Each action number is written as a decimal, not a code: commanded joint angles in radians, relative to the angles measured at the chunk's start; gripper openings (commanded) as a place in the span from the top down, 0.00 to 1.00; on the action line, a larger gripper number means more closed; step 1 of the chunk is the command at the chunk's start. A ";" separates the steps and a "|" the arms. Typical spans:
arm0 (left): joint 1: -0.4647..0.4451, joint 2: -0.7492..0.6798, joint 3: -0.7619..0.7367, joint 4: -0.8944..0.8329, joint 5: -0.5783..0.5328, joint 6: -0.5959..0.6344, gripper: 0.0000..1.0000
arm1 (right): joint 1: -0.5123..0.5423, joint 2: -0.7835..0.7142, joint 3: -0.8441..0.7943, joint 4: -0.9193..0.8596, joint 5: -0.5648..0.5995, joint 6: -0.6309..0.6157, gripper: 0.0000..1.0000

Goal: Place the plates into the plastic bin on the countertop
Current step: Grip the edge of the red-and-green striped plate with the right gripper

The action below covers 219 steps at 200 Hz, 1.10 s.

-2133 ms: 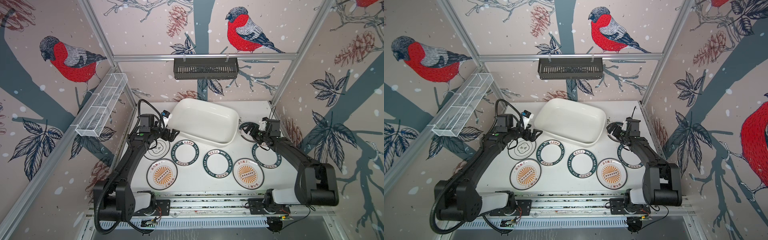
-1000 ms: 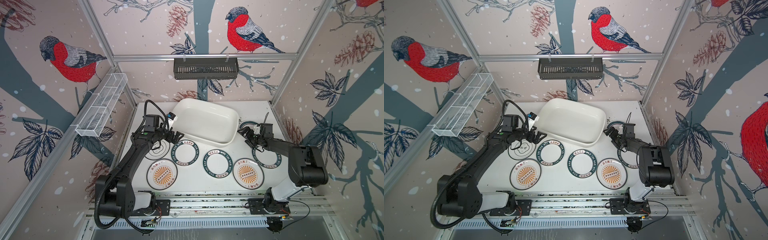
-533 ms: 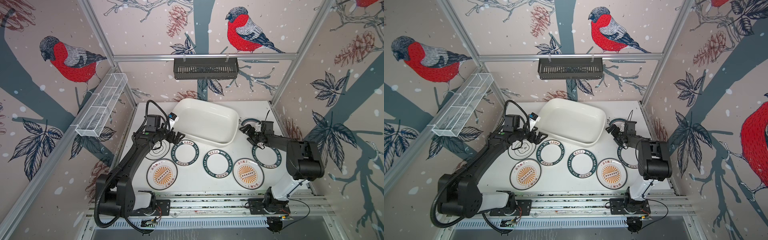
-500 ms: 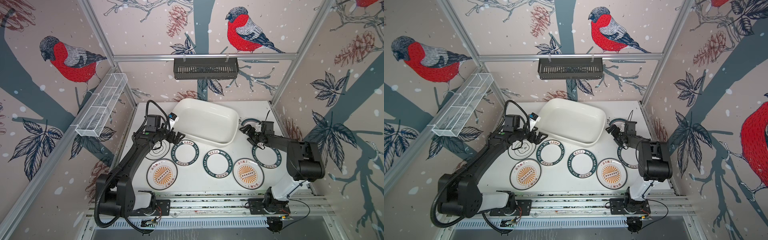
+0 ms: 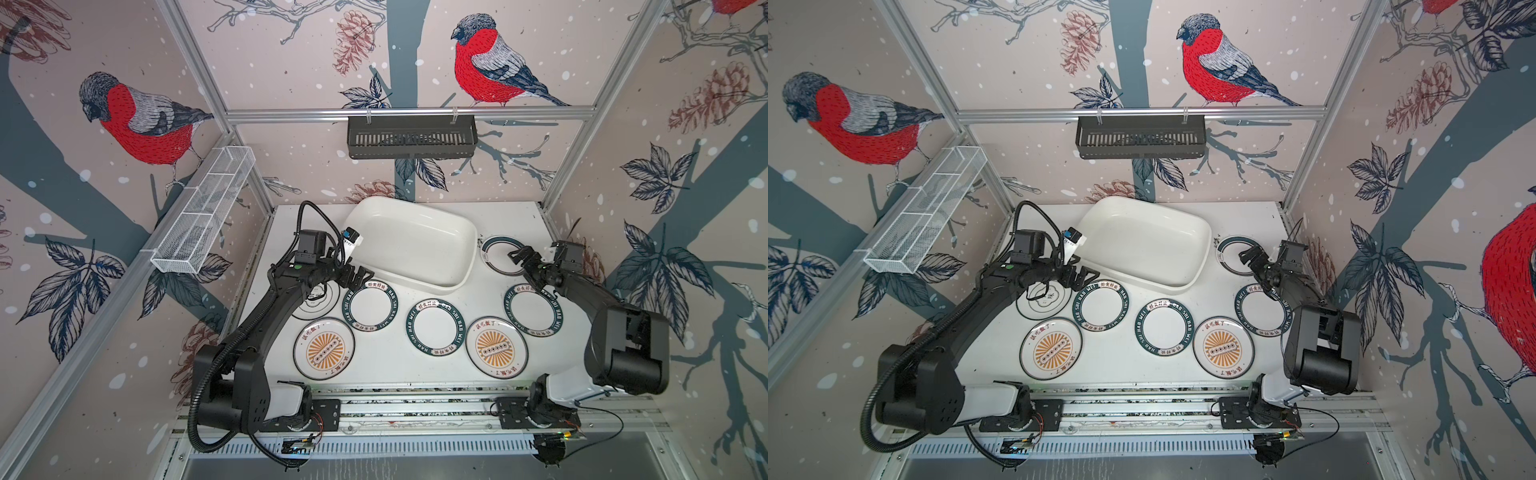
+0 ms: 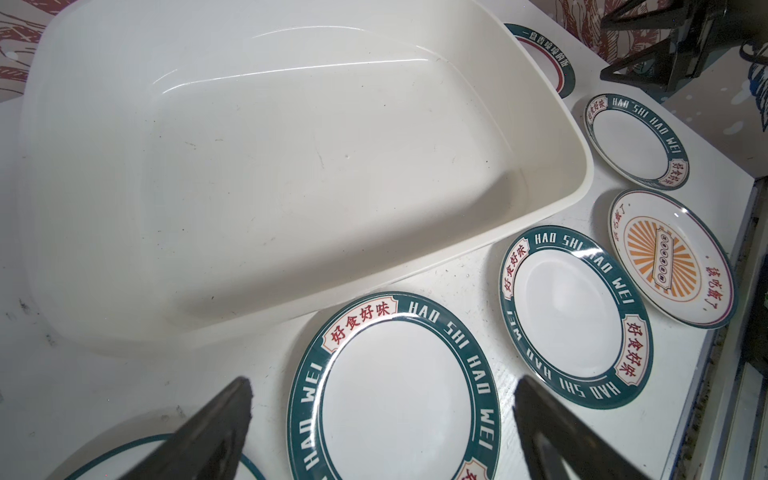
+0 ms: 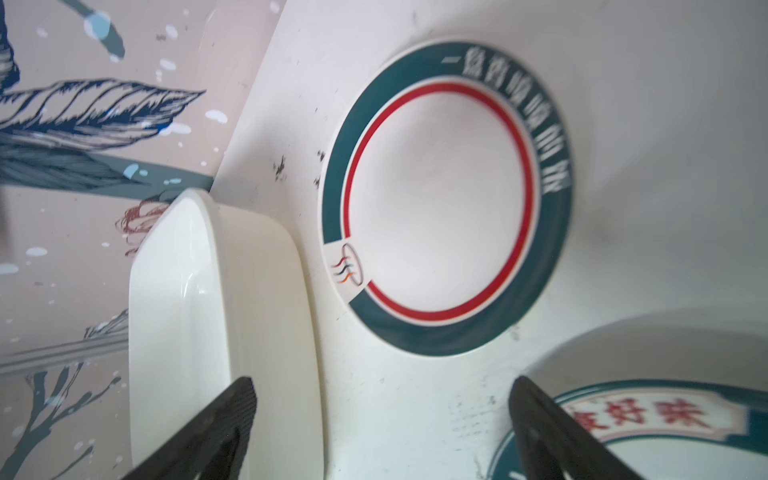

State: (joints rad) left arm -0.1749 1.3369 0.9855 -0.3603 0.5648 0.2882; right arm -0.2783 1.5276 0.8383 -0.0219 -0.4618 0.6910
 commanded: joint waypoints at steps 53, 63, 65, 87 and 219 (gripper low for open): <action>-0.007 -0.012 0.007 -0.037 0.024 0.040 0.03 | -0.104 0.151 0.044 0.034 -0.057 -0.071 0.24; -0.007 -0.020 0.006 -0.040 0.026 0.047 0.03 | -0.110 0.162 0.047 0.042 -0.057 -0.074 0.24; -0.008 -0.020 0.007 -0.041 0.028 0.048 0.03 | -0.111 0.164 0.049 0.043 -0.057 -0.076 0.24; -0.008 -0.022 0.007 -0.058 0.036 0.061 0.03 | -0.127 0.197 0.067 0.052 -0.069 -0.083 0.25; -0.007 -0.036 0.096 -0.150 0.010 0.175 0.03 | -0.141 0.384 0.157 0.151 -0.187 -0.025 0.43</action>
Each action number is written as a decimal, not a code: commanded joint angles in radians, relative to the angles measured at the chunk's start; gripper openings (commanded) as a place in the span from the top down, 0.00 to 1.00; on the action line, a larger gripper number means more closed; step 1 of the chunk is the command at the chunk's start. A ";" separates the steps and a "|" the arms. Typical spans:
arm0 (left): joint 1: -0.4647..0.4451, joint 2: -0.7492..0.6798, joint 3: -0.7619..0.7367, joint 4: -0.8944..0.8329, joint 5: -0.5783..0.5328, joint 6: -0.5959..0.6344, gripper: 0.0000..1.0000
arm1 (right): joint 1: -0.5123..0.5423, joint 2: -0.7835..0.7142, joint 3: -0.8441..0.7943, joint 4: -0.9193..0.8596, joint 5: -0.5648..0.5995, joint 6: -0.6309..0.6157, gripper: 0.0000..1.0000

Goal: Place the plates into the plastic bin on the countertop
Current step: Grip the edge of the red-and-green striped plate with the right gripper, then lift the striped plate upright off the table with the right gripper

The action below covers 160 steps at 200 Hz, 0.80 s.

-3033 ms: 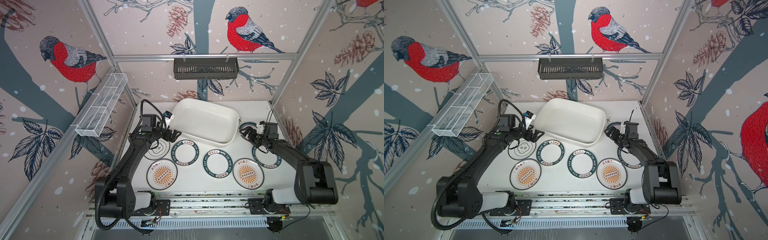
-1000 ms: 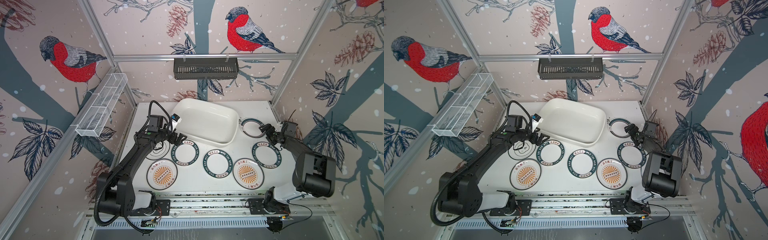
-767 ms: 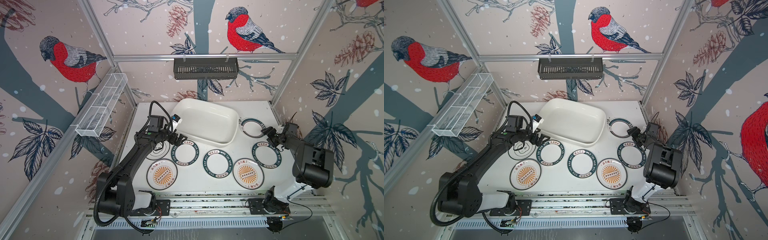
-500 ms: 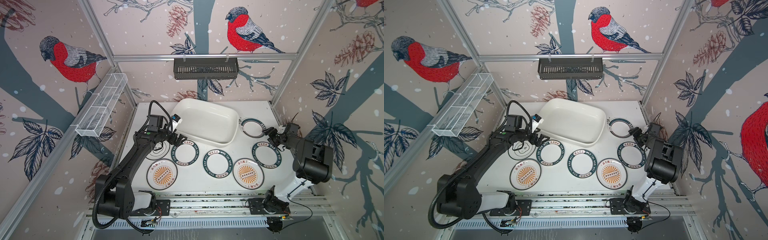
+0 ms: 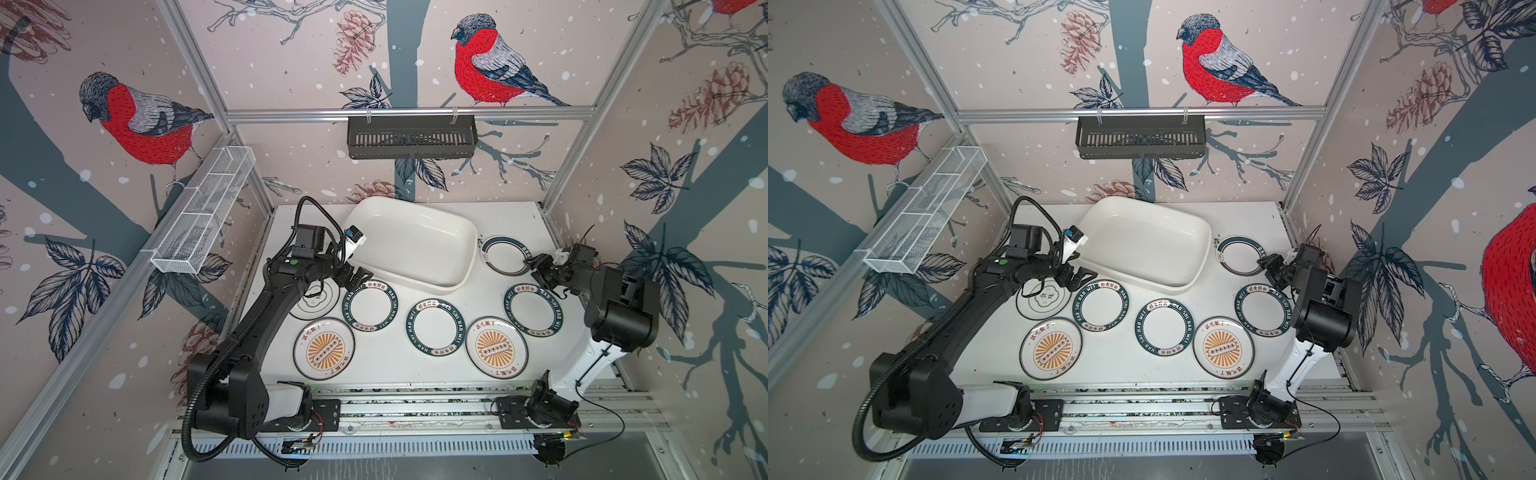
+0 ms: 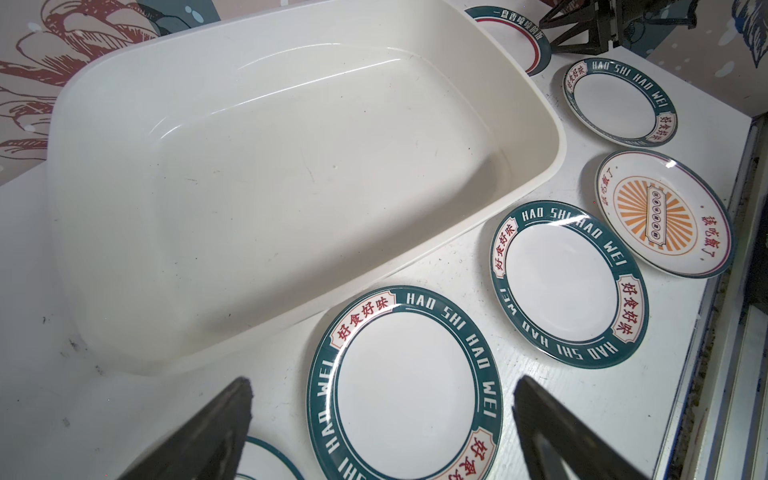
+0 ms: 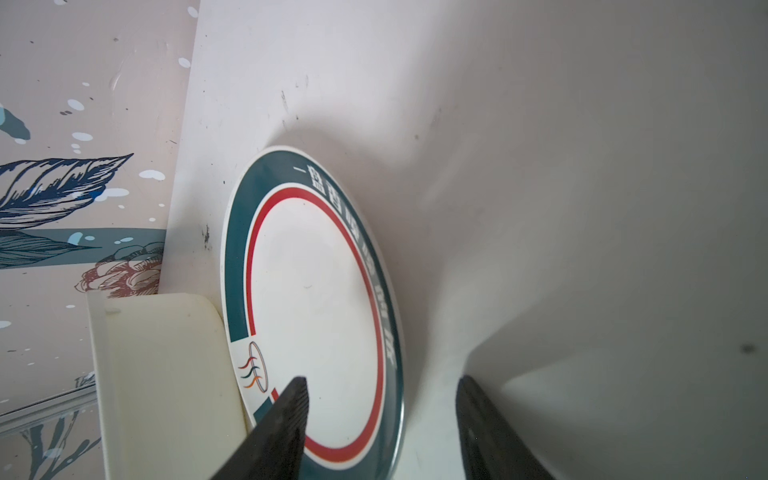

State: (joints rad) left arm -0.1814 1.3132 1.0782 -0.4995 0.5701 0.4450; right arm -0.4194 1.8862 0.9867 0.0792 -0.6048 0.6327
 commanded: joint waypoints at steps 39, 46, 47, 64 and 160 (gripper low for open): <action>-0.001 -0.010 -0.013 0.015 0.029 -0.011 0.03 | 0.000 0.071 0.018 0.073 -0.067 0.045 0.54; -0.001 -0.011 -0.014 0.014 0.030 -0.011 0.03 | 0.000 0.076 0.020 0.073 -0.066 0.045 0.56; 0.000 -0.011 -0.014 0.014 0.030 -0.011 0.03 | -0.001 0.076 0.020 0.073 -0.065 0.045 0.56; -0.001 -0.009 -0.013 0.012 0.031 -0.011 0.03 | -0.001 0.082 0.020 0.072 -0.056 0.045 0.58; -0.001 -0.011 -0.022 0.026 0.049 -0.043 0.03 | -0.001 0.102 0.012 0.144 -0.076 0.087 0.80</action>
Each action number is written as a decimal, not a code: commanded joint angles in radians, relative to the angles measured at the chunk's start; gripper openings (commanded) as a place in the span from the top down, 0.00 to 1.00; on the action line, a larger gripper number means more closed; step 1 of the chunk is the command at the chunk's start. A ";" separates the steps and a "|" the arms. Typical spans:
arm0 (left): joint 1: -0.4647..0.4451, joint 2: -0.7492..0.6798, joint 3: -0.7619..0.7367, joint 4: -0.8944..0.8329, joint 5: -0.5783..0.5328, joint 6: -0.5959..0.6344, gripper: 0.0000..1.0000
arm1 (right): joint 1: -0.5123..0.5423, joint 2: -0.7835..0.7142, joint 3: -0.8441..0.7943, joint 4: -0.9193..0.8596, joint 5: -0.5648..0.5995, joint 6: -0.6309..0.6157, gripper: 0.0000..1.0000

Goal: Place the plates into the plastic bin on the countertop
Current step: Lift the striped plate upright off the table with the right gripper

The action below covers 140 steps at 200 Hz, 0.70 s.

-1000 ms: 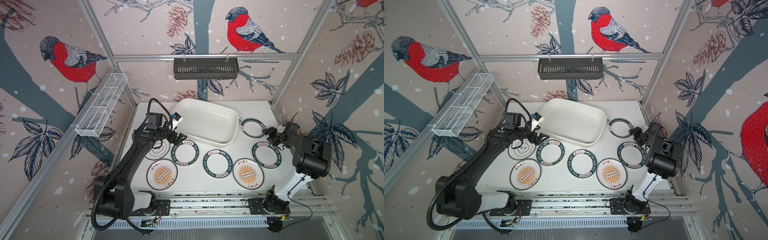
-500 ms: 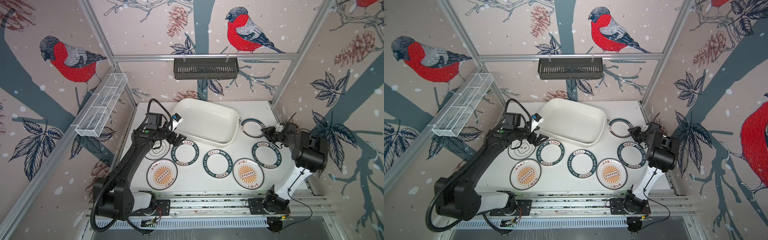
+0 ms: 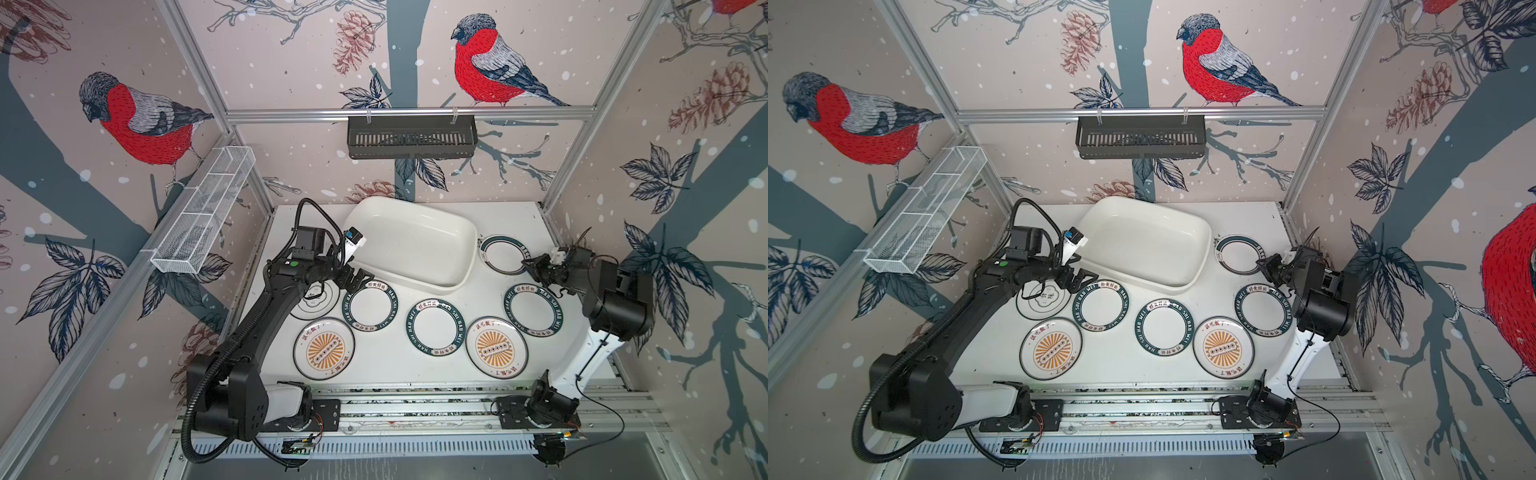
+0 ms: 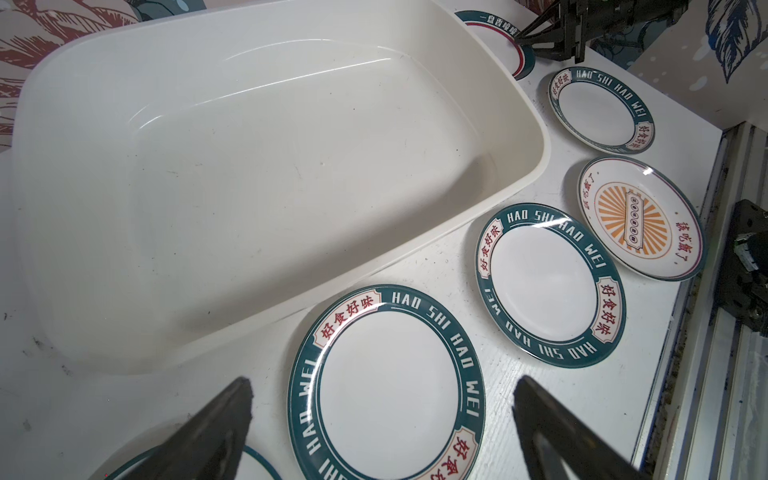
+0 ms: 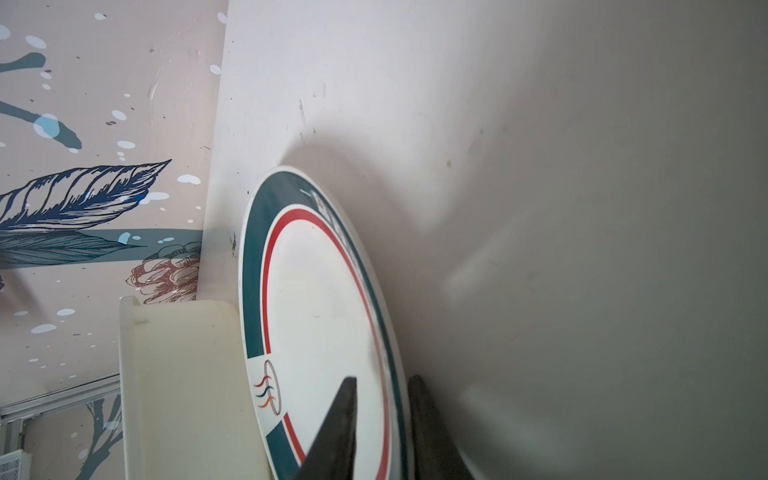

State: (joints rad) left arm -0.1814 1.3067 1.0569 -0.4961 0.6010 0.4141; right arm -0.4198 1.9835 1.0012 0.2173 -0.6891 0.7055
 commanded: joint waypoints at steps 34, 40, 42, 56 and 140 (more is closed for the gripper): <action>-0.001 -0.008 0.005 0.017 0.021 -0.011 0.03 | -0.001 0.003 -0.011 0.050 -0.015 0.038 0.89; 0.000 -0.009 0.005 0.020 0.013 -0.013 0.03 | -0.002 0.002 -0.015 0.064 -0.021 0.044 0.89; -0.001 -0.009 0.005 0.020 0.010 -0.014 0.03 | -0.002 0.001 -0.017 0.070 -0.022 0.046 0.90; -0.001 -0.013 0.006 0.033 -0.013 -0.021 0.03 | -0.003 -0.011 -0.035 0.112 -0.031 0.067 0.92; -0.001 0.009 0.065 0.081 -0.243 -0.130 0.02 | -0.008 -0.145 -0.106 0.228 -0.038 0.162 0.97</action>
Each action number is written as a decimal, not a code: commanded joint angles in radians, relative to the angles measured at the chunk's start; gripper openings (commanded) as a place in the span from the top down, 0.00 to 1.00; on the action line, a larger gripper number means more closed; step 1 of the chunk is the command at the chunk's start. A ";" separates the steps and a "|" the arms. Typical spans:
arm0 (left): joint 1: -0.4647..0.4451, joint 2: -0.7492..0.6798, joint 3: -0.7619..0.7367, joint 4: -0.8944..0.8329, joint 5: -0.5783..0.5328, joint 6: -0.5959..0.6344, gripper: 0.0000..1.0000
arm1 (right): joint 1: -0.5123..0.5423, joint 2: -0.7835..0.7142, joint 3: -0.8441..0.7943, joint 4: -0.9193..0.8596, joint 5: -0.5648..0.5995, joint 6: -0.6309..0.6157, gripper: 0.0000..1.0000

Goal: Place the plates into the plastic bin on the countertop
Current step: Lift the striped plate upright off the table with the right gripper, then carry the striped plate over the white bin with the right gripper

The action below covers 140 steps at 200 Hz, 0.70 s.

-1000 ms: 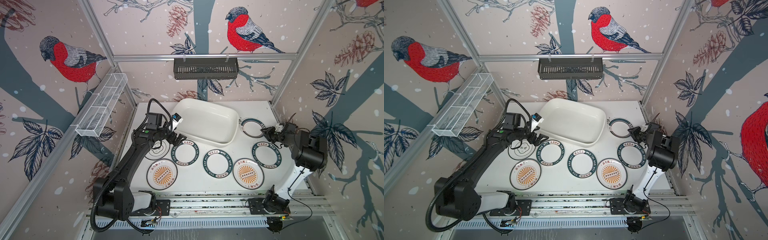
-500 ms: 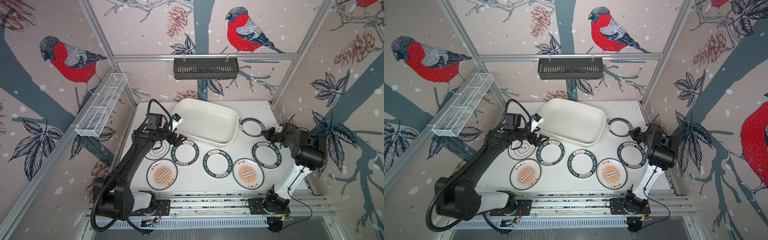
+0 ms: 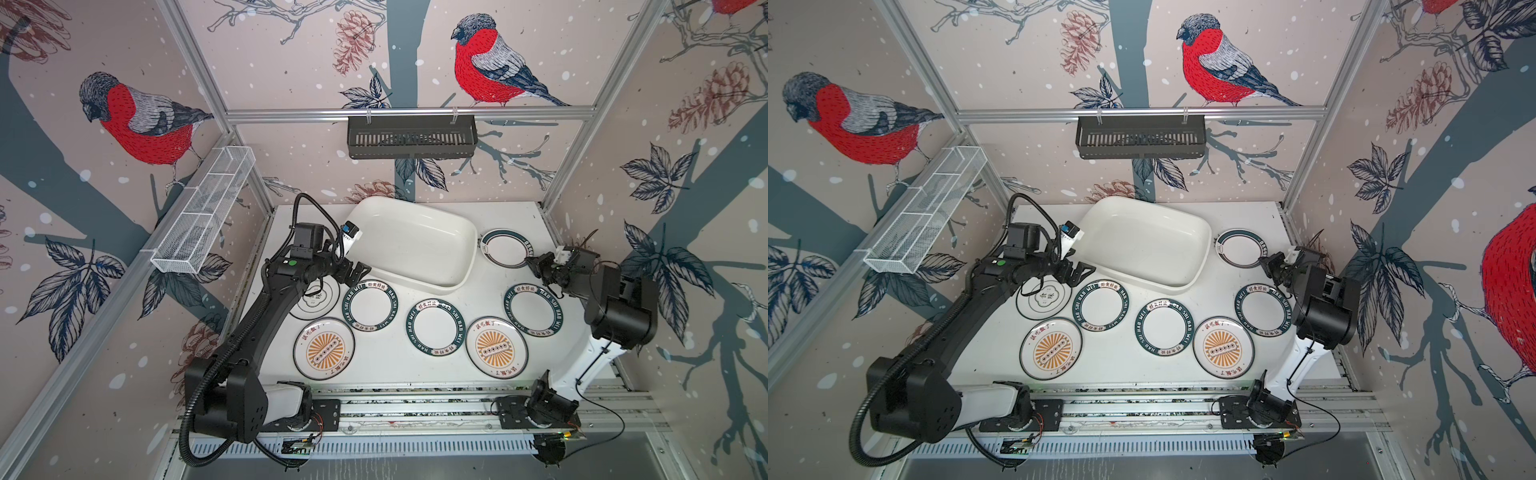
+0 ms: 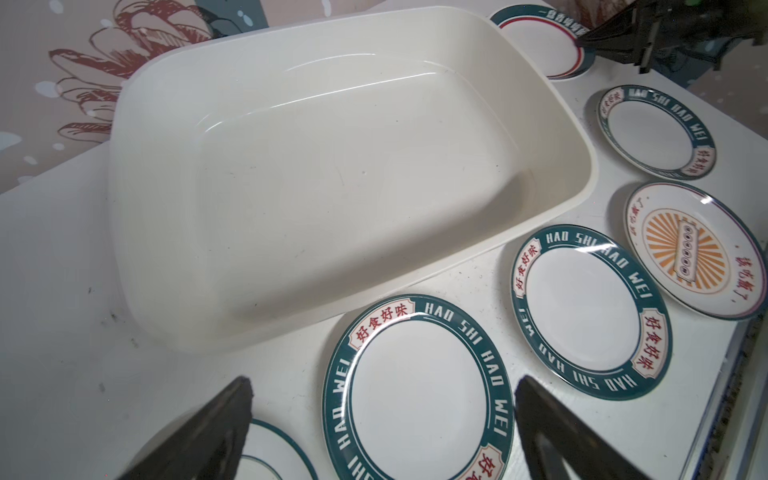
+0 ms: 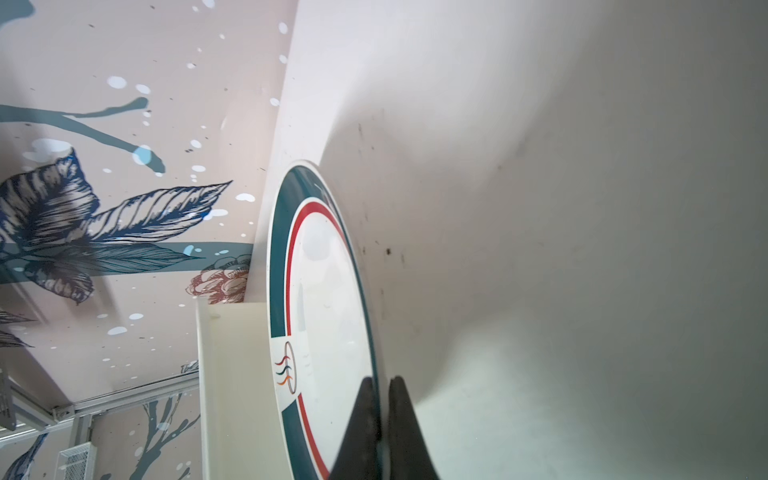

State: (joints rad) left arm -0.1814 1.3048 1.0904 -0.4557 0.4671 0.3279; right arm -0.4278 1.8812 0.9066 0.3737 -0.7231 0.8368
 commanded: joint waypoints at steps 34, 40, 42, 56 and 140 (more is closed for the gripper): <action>-0.001 0.011 0.055 0.037 -0.108 -0.052 0.02 | 0.001 -0.120 -0.034 0.066 0.005 0.042 0.97; -0.001 0.012 0.058 0.033 -0.098 -0.054 0.02 | 0.001 -0.134 -0.039 0.061 0.006 0.042 0.97; -0.001 0.012 0.060 0.031 -0.094 -0.055 0.02 | 0.001 -0.140 -0.040 0.061 0.007 0.042 0.97; 0.000 0.013 0.067 0.030 -0.084 -0.070 0.02 | 0.001 -0.178 -0.047 0.054 0.009 0.041 0.97; 0.000 0.002 0.056 0.069 -0.122 -0.108 0.02 | 0.133 -0.371 0.057 -0.214 0.112 -0.062 0.96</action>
State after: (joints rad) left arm -0.1814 1.3140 1.1576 -0.4255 0.3641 0.2356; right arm -0.3508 1.5467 0.9283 0.2375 -0.6559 0.8253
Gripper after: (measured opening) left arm 0.976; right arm 0.078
